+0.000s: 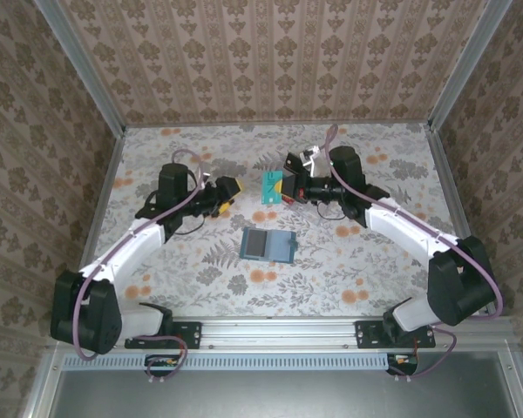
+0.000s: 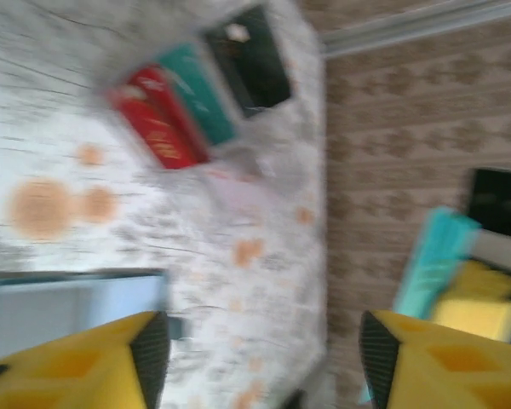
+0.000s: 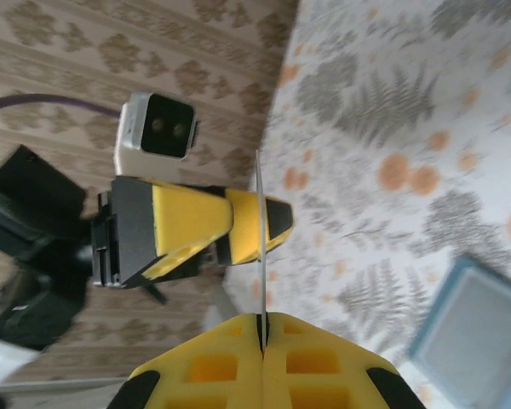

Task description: Take the credit cards out of the card holder

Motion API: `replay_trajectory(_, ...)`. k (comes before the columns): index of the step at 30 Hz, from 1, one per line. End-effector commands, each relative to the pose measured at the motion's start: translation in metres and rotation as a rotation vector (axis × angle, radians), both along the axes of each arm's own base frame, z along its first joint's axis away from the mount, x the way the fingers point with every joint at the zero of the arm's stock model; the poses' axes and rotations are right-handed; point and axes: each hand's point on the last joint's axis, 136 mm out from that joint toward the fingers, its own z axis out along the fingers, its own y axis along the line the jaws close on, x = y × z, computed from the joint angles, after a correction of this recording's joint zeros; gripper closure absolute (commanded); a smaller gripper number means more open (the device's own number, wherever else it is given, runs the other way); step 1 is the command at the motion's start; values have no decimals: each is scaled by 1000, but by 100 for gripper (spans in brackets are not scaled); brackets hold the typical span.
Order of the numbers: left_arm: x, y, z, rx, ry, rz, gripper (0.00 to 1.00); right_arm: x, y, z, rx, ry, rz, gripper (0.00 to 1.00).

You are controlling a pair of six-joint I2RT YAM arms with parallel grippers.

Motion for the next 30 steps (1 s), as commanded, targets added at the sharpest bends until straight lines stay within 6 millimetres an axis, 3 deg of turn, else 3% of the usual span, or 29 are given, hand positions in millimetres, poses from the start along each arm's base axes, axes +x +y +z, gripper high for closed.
replay_trajectory(1, -14, 51, -43, 312, 94, 104, 20, 8, -21, -28, -285, -86, -1, 100)
replay_trajectory(8, -24, 88, -74, 433, 160, 160, 0, 44, -41, -41, -604, -203, 22, 100)
replay_trajectory(15, -31, 98, -87, 472, 188, 160, 0, 68, -39, -53, -787, -350, 204, 100)
replay_trajectory(20, -33, 98, -91, 475, 203, 147, 0, 91, -41, -65, -905, -362, 282, 100)
replay_trajectory(30, -31, 95, -93, 453, 216, 136, 0, 112, -44, -98, -1012, -340, 380, 100)
